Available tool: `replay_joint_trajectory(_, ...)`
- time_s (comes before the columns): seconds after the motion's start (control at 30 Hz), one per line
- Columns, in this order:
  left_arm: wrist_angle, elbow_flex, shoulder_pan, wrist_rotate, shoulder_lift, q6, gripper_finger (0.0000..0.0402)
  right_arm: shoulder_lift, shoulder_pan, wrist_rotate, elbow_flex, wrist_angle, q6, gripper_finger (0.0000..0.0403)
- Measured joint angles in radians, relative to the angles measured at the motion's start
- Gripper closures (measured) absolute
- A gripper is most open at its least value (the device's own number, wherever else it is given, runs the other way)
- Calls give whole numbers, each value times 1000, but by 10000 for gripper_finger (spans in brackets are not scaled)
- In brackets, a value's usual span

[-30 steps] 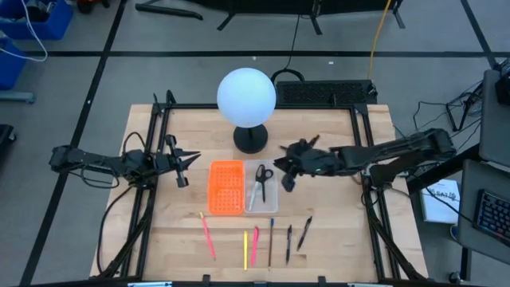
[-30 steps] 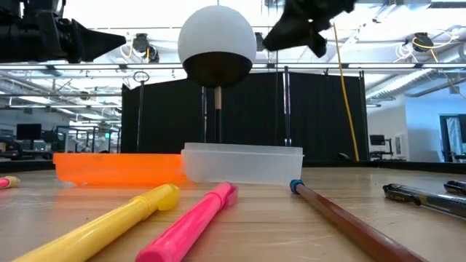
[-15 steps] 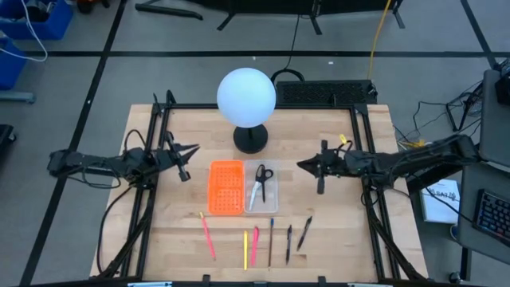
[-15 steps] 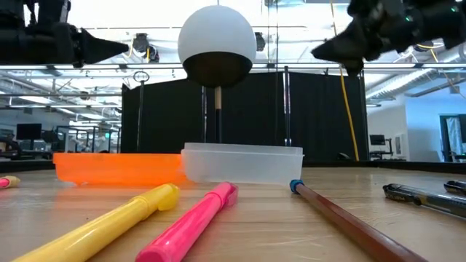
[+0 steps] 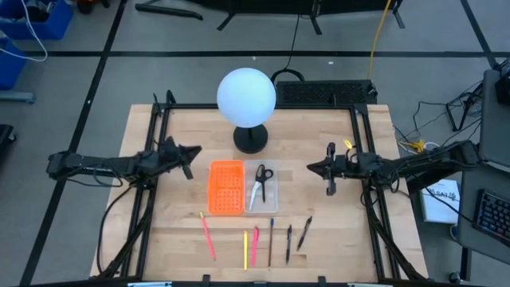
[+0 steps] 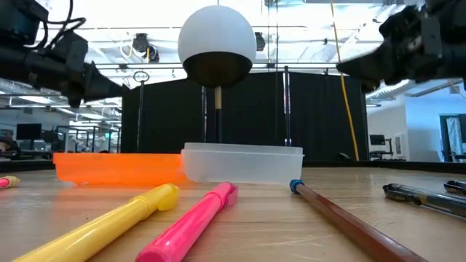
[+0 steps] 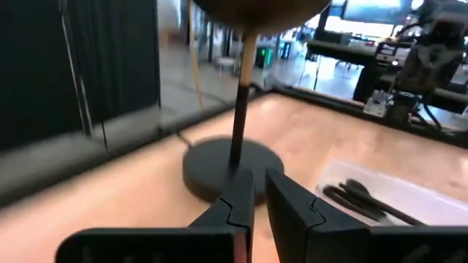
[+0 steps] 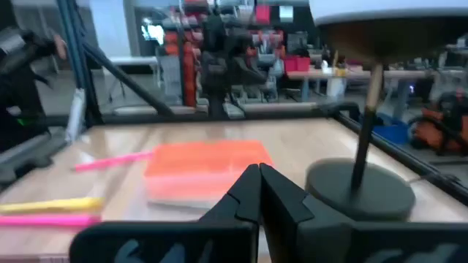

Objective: Pick & place school supplies into a supply box
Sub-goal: Put the pink pencil into the pencil box

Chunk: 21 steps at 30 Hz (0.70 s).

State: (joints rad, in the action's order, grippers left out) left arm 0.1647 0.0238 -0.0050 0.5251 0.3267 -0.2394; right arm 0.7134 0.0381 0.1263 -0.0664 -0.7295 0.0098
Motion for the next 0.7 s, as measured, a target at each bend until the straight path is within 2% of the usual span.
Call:
replay_joint_trajectory(0.2, -128, 1, 0, 0, 2, -273, 360, 1, 3, -7, 49, -19, -7, 403)
replay_joint_trajectory(0.43, -176, 16, 0, -14, 51, -441, 360, 0, 3, -160, 50, -38, -41, 403)
replay_joint_trajectory(0.53, -375, 107, -13, -17, 92, -554, 367, 0, 3, -216, 50, -44, -33, 403)
replay_joint_trajectory(0.63, -538, 257, -55, -27, 165, -611, 392, 0, 3, -279, 51, -46, -43, 403)
replay_joint_trajectory(0.7, -601, 365, -92, -19, 235, -632, 395, 0, 3, -321, 51, -45, -53, 403)
